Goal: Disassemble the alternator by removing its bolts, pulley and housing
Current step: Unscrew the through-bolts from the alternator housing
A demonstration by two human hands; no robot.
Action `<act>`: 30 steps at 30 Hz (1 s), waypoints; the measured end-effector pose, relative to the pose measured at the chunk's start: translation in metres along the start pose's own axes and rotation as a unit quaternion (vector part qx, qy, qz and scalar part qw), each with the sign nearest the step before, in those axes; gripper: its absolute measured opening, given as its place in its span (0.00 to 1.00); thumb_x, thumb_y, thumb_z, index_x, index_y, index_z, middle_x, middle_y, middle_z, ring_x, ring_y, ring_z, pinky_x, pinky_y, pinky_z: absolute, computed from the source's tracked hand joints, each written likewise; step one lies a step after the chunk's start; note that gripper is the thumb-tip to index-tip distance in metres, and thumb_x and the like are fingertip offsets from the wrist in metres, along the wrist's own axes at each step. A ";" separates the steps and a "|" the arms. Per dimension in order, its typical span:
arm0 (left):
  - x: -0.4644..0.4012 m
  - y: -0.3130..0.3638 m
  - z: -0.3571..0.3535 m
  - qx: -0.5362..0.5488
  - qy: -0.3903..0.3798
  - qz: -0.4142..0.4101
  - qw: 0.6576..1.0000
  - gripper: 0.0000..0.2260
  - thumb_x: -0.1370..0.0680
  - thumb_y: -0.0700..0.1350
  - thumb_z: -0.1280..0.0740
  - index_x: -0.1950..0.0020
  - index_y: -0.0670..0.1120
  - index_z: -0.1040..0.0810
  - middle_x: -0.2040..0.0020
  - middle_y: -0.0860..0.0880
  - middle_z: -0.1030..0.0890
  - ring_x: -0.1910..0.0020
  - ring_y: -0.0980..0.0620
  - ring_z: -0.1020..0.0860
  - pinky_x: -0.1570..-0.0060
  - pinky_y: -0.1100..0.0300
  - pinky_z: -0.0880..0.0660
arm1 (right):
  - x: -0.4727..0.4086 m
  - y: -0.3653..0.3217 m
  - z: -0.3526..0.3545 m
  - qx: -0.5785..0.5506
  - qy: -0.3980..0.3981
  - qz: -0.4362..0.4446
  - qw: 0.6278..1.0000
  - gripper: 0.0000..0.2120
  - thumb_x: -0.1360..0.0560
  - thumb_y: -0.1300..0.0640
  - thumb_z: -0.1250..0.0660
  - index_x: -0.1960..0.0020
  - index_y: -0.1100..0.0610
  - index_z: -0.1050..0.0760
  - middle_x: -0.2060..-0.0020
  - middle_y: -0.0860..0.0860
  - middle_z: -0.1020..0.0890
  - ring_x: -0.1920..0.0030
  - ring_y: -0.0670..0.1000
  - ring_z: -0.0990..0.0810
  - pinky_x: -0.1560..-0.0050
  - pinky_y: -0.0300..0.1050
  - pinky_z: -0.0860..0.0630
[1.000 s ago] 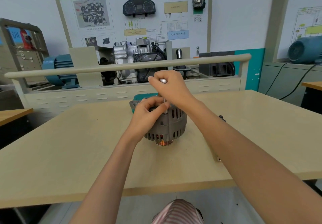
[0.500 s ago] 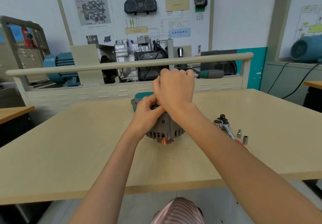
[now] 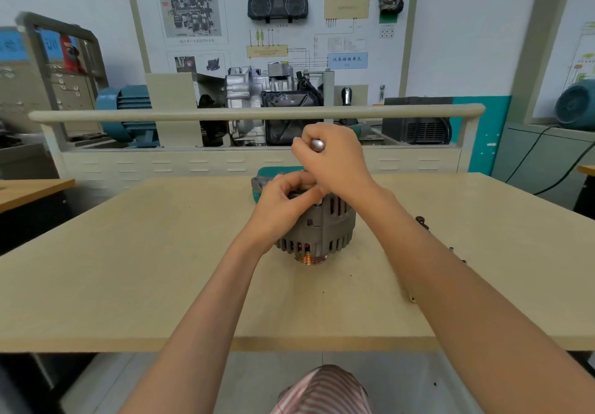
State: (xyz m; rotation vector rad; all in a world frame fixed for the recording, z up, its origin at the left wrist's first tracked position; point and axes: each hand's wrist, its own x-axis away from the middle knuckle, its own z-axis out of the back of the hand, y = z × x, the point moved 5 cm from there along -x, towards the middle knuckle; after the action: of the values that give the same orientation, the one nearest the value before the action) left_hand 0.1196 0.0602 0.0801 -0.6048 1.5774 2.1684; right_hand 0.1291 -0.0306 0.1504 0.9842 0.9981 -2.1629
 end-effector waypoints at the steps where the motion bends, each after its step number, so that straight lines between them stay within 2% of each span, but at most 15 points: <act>1: -0.001 -0.001 0.000 0.005 -0.004 -0.001 1.000 0.07 0.27 0.47 0.32 0.62 0.58 0.19 0.62 0.56 0.18 0.53 0.53 0.21 0.49 0.50 0.26 | 0.000 0.000 0.000 -0.008 -0.002 -0.002 1.000 0.14 0.27 0.59 0.37 0.70 0.64 0.32 0.71 0.61 0.27 0.65 0.58 0.28 0.63 0.43 0.38; 3: -0.003 -0.003 0.001 0.013 -0.011 -0.006 1.000 0.09 0.25 0.43 0.32 0.62 0.55 0.20 0.65 0.56 0.19 0.60 0.59 0.21 0.56 0.58 0.27 | 0.000 -0.002 0.000 0.028 -0.006 -0.003 1.000 0.14 0.26 0.58 0.38 0.69 0.62 0.32 0.72 0.59 0.28 0.65 0.58 0.28 0.61 0.43 0.36; 5: -0.003 -0.005 0.001 0.011 -0.012 -0.005 1.000 0.09 0.25 0.41 0.32 0.60 0.54 0.19 0.64 0.53 0.19 0.60 0.58 0.21 0.56 0.60 0.26 | 0.003 -0.007 -0.001 0.144 0.011 0.008 0.989 0.13 0.24 0.55 0.41 0.66 0.57 0.31 0.71 0.53 0.28 0.65 0.55 0.27 0.53 0.46 0.33; 7: -0.003 -0.005 0.002 0.005 -0.007 -0.012 1.000 0.13 0.25 0.39 0.33 0.60 0.58 0.18 0.63 0.56 0.18 0.59 0.60 0.21 0.59 0.66 0.26 | 0.005 -0.014 -0.003 0.278 0.040 0.004 0.960 0.09 0.23 0.54 0.42 0.59 0.55 0.27 0.65 0.51 0.23 0.60 0.55 0.24 0.46 0.50 0.35; 9: -0.003 -0.006 0.003 -0.011 0.006 -0.007 1.000 0.18 0.26 0.39 0.33 0.63 0.64 0.20 0.64 0.60 0.19 0.58 0.60 0.22 0.62 0.68 0.29 | 0.007 -0.018 -0.004 0.340 0.049 -0.018 0.939 0.07 0.23 0.56 0.42 0.55 0.56 0.27 0.62 0.52 0.23 0.58 0.55 0.24 0.45 0.51 0.36; 11: -0.003 -0.007 0.003 -0.015 0.008 -0.002 1.000 0.18 0.26 0.40 0.33 0.63 0.66 0.20 0.64 0.61 0.19 0.58 0.61 0.22 0.64 0.70 0.29 | 0.008 -0.018 -0.004 0.340 0.049 -0.019 0.939 0.06 0.23 0.56 0.42 0.58 0.54 0.32 0.64 0.51 0.28 0.60 0.54 0.28 0.46 0.51 0.37; 13: -0.003 -0.007 0.003 -0.013 0.003 -0.005 1.000 0.17 0.26 0.41 0.33 0.62 0.66 0.20 0.62 0.62 0.19 0.56 0.60 0.22 0.61 0.68 0.29 | 0.007 -0.015 -0.003 0.315 0.042 -0.006 0.948 0.08 0.22 0.54 0.44 0.60 0.54 0.34 0.66 0.49 0.31 0.62 0.52 0.33 0.46 0.50 0.37; 16: -0.002 -0.004 0.002 0.007 -0.009 -0.019 1.000 0.13 0.26 0.45 0.33 0.59 0.66 0.20 0.58 0.60 0.17 0.53 0.59 0.20 0.58 0.65 0.26 | 0.004 -0.012 -0.003 0.256 0.024 0.012 0.966 0.10 0.23 0.52 0.44 0.62 0.53 0.33 0.68 0.47 0.31 0.63 0.50 0.32 0.48 0.48 0.38; 18: -0.002 -0.004 0.001 0.012 -0.008 -0.016 1.000 0.11 0.28 0.47 0.33 0.57 0.65 0.19 0.56 0.56 0.17 0.48 0.53 0.21 0.51 0.58 0.24 | 0.003 -0.009 -0.003 0.217 0.009 0.012 0.976 0.11 0.24 0.52 0.42 0.64 0.54 0.33 0.71 0.45 0.33 0.64 0.50 0.31 0.47 0.47 0.37; 21: -0.003 -0.006 0.001 0.012 -0.005 -0.011 1.000 0.11 0.25 0.44 0.33 0.57 0.61 0.18 0.54 0.51 0.16 0.45 0.46 0.22 0.45 0.48 0.25 | 0.002 -0.006 -0.002 0.180 0.005 0.008 0.984 0.12 0.25 0.53 0.41 0.66 0.54 0.33 0.72 0.45 0.34 0.64 0.50 0.31 0.47 0.46 0.39; 23: -0.004 -0.007 0.002 0.009 -0.002 -0.010 1.000 0.09 0.24 0.42 0.33 0.56 0.56 0.18 0.55 0.48 0.17 0.48 0.47 0.21 0.47 0.52 0.24 | 0.003 -0.006 -0.001 0.166 0.007 0.008 0.986 0.12 0.25 0.53 0.40 0.66 0.54 0.32 0.71 0.46 0.32 0.64 0.50 0.31 0.48 0.44 0.40; 25: -0.005 -0.007 0.002 0.008 -0.003 -0.009 1.000 0.04 0.24 0.40 0.33 0.54 0.46 0.19 0.56 0.44 0.17 0.54 0.51 0.19 0.54 0.59 0.23 | 0.003 -0.005 0.000 0.163 0.002 0.013 0.987 0.12 0.25 0.53 0.40 0.65 0.55 0.32 0.69 0.47 0.30 0.64 0.50 0.31 0.48 0.43 0.41; 27: -0.006 -0.008 0.002 0.002 0.004 -0.010 1.000 0.04 0.25 0.39 0.33 0.53 0.39 0.21 0.56 0.41 0.18 0.56 0.51 0.19 0.57 0.61 0.23 | 0.004 -0.006 0.001 0.185 0.002 0.018 0.983 0.11 0.24 0.53 0.41 0.64 0.55 0.33 0.68 0.47 0.30 0.63 0.50 0.30 0.47 0.44 0.39; 29: -0.007 -0.009 0.002 -0.003 0.007 -0.012 1.000 0.04 0.25 0.38 0.33 0.53 0.38 0.21 0.56 0.41 0.18 0.57 0.51 0.19 0.57 0.61 0.23 | 0.005 -0.008 0.001 0.234 0.018 0.024 0.972 0.09 0.23 0.53 0.43 0.61 0.54 0.32 0.67 0.48 0.30 0.62 0.50 0.31 0.47 0.46 0.37; 30: -0.007 -0.009 0.002 -0.002 0.007 -0.014 1.000 0.03 0.25 0.38 0.33 0.54 0.40 0.20 0.58 0.43 0.17 0.59 0.54 0.20 0.59 0.64 0.24 | 0.006 -0.009 0.001 0.259 0.028 0.023 0.965 0.08 0.22 0.54 0.44 0.59 0.54 0.30 0.66 0.48 0.29 0.62 0.51 0.31 0.47 0.47 0.37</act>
State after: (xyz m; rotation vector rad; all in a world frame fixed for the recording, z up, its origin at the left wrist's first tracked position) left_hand 0.1300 0.0639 0.0772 -0.6405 1.5626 2.1532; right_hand 0.1185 -0.0267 0.1496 1.2906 0.4213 -2.4209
